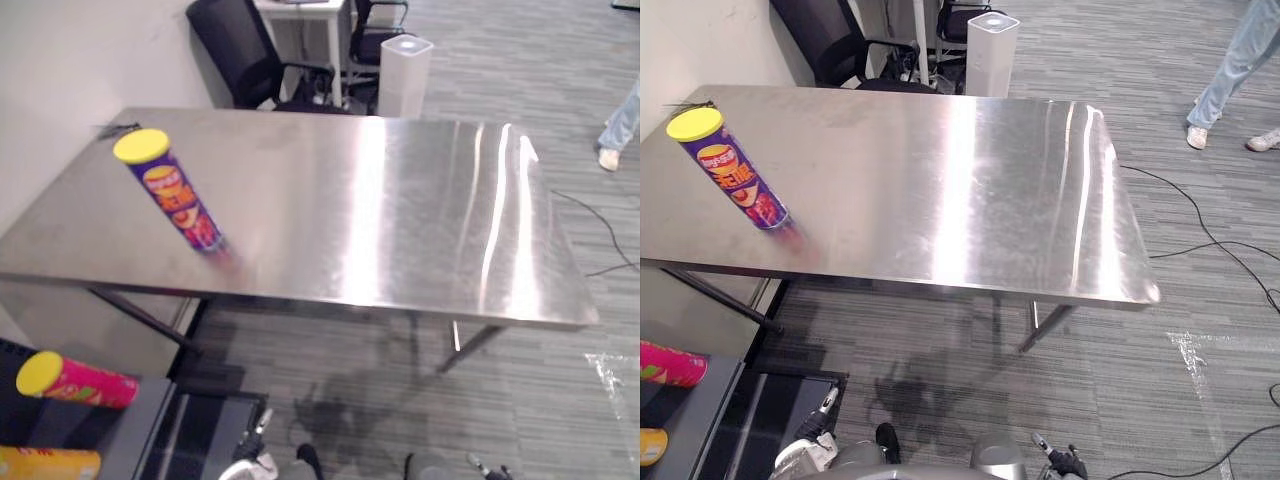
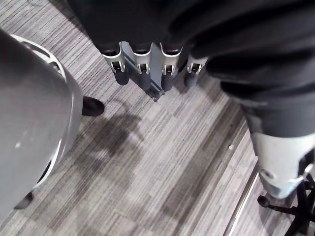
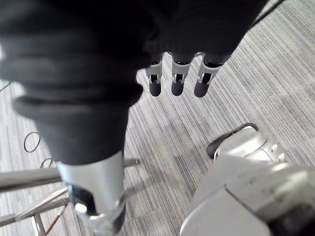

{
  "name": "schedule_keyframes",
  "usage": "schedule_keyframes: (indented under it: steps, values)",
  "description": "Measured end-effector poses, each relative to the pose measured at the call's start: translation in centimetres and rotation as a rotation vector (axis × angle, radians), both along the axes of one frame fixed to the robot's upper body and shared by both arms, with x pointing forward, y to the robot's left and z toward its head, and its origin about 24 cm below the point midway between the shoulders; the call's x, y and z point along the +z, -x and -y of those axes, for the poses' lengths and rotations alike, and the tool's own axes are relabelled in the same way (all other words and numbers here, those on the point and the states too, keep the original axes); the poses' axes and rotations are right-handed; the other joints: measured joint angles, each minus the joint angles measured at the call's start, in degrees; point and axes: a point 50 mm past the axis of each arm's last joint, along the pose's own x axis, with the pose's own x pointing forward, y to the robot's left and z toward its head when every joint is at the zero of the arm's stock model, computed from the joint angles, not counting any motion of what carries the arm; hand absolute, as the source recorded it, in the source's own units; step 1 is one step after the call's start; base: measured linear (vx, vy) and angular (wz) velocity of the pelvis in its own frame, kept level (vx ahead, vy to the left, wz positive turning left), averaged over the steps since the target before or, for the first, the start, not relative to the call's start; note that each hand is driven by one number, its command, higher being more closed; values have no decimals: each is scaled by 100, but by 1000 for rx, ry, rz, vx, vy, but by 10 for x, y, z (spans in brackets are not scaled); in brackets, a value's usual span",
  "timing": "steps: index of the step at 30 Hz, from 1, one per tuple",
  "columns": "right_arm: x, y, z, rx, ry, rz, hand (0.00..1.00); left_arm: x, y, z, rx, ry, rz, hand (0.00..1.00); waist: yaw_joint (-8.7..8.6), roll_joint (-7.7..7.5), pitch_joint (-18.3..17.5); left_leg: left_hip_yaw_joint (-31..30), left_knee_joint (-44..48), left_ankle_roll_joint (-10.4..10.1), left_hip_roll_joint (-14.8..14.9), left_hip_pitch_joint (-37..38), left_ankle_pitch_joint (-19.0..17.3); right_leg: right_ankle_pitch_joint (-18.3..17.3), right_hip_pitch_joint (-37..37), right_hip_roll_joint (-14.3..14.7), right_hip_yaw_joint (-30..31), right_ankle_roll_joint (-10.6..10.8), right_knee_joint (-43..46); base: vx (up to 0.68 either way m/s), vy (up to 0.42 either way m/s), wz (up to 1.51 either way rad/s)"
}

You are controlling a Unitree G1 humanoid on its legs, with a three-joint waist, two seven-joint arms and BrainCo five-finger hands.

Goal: Put the gum and the chips on the shelf.

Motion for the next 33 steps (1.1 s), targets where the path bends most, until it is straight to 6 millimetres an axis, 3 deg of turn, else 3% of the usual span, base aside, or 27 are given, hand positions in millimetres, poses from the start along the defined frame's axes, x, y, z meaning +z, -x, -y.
schedule_keyframes:
  steps: [5,12,17,20,22,26,29,33]
  values:
    - [2,-8,1,1,7,16,0,-5,9,8,-93,-7,-50,0,128,200,-161,292,-345,52,-157,399,-31,650,171,-104,42,32,-419,119,181,-39]
    - [2,-3,11,-93,36,-5,0,-5,12,7,-97,-12,-63,0,131,161,-279,119,-900,204,-326,487,137,660,164,-162,-304,48,-629,21,32,6]
    - [9,8,49,-358,109,-10,0,-5,13,4,-67,-29,-71,0,136,146,-298,-157,-1364,224,-410,471,527,658,172,-160,-654,49,-816,-90,-40,23]
    - [22,9,86,-554,172,35,0,-6,18,2,-45,-35,-81,0,144,124,-308,-270,-1402,242,-449,471,594,584,241,-201,-807,100,-844,-141,-23,18]
    - [38,11,118,-720,238,94,0,-7,22,3,-20,-32,-92,0,129,157,-383,-428,-1404,230,-463,361,643,497,228,-210,-974,96,-825,-120,-2,35]
    - [70,0,161,-954,326,244,0,-8,31,1,14,-44,-113,0,135,153,-430,-612,-1404,205,-467,223,702,496,226,-186,-1124,96,-853,-67,10,31]
    - [100,-18,190,-1147,363,382,0,-8,36,-3,43,-54,-119,0,112,63,-548,-714,-1403,190,-464,61,767,570,154,-146,-1194,51,-885,8,8,20]
    - [161,-56,223,-1260,449,579,0,-8,39,-6,40,-62,-131,0,94,-44,-701,-843,-1401,269,-496,-12,821,641,155,-123,-1232,91,-848,66,3,9]
